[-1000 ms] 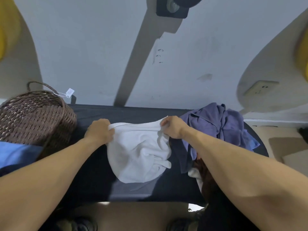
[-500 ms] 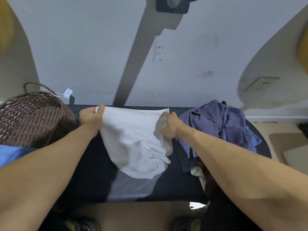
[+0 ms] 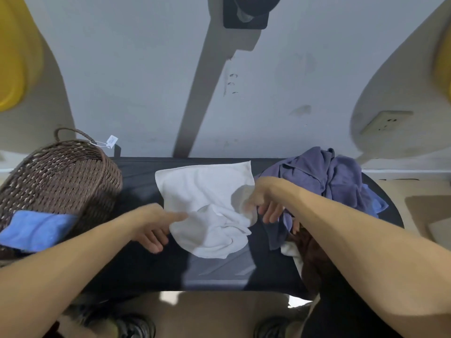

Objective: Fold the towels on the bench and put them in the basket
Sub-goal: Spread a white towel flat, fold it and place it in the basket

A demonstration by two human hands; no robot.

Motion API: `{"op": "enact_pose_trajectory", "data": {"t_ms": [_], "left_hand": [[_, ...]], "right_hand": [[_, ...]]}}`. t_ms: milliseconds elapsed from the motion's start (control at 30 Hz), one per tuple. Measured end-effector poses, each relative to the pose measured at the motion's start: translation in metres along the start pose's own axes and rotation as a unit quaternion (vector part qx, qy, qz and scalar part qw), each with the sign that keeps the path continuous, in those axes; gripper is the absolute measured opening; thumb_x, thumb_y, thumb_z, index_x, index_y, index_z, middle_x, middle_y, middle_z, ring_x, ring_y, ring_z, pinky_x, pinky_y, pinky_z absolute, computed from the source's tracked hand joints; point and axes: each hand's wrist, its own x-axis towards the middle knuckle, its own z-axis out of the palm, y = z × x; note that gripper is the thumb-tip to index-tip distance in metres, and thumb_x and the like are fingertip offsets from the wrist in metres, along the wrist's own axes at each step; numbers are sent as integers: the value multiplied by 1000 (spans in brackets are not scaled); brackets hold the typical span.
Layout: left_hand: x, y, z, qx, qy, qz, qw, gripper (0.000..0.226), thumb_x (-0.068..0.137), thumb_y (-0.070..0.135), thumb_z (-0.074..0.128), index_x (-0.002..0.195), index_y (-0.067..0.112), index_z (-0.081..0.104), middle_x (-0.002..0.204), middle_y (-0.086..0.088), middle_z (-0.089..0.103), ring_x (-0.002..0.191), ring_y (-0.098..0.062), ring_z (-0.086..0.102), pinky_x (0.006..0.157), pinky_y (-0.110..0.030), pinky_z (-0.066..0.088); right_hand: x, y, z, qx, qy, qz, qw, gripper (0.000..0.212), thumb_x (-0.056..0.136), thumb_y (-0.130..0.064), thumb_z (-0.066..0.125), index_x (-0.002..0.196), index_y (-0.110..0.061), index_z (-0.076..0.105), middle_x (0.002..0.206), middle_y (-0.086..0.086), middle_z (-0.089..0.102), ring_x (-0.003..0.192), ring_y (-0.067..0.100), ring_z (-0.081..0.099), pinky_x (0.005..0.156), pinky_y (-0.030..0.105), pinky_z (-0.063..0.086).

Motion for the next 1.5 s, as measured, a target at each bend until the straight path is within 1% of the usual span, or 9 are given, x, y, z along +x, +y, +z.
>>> {"op": "enact_pose_trajectory", "data": {"t_ms": [167,400,700,800,867,1000,1067,1333,1500], "left_hand": [[-4,-4,46,-77,54,77,993,25,87,33,72,97,11,68,87,-12,74,66,-21,66,64,-33,58],[-3,5,21,-342,102,118,927,15,89,17,67,98,6,65,96,-11,71,83,-27,69,52,-31,56],[28,-6,-3,-154,280,162,934,47,81,34,77,54,7,49,58,-5,49,55,-21,45,54,-32,38],[18,-12,4,-227,296,123,920,53,78,45,79,102,5,52,95,-9,53,83,-25,56,77,-45,54],[4,-20,15,-223,269,90,933,73,75,52,78,120,7,43,111,-10,53,97,-28,57,83,-44,54],[-24,-28,43,-173,38,50,983,59,72,65,73,101,14,66,101,-10,68,81,-23,67,59,-30,55],[-24,-29,54,-166,-13,42,985,52,74,59,75,95,12,70,94,-10,72,73,-21,67,56,-27,54],[-13,-32,85,-233,104,109,961,27,77,20,83,82,5,61,60,-9,67,59,-21,64,64,-37,59],[-15,-31,57,-60,105,213,969,19,78,18,78,83,9,61,72,-8,69,59,-21,69,62,-37,60]], "right_hand": [[-9,5,27,-7,-88,12,996,58,85,-37,76,121,5,59,114,15,68,94,27,68,91,38,57],[-12,7,36,15,-32,-118,992,9,94,-11,63,101,-6,62,92,13,59,77,23,59,85,40,59],[-4,3,19,74,18,-94,993,33,89,-10,62,116,8,60,95,28,72,73,31,69,79,41,61],[1,1,17,6,106,-111,988,29,90,-25,67,100,2,68,82,18,76,67,29,72,78,38,62],[-1,0,12,-44,127,-106,985,32,87,-34,70,83,-3,66,67,11,74,58,25,71,70,34,62],[-11,0,26,-80,-24,-144,986,38,79,-41,81,84,-7,65,66,6,73,58,16,71,67,30,61],[-10,0,47,-172,-3,-230,958,38,75,-42,83,90,-14,63,76,1,73,57,10,63,62,26,52],[6,7,86,-289,84,-353,886,22,79,-14,71,85,-17,50,86,-1,53,75,22,47,52,27,29],[-12,4,67,-257,11,-286,923,23,73,-14,75,90,-19,60,76,-5,62,72,26,67,58,27,50]]}}
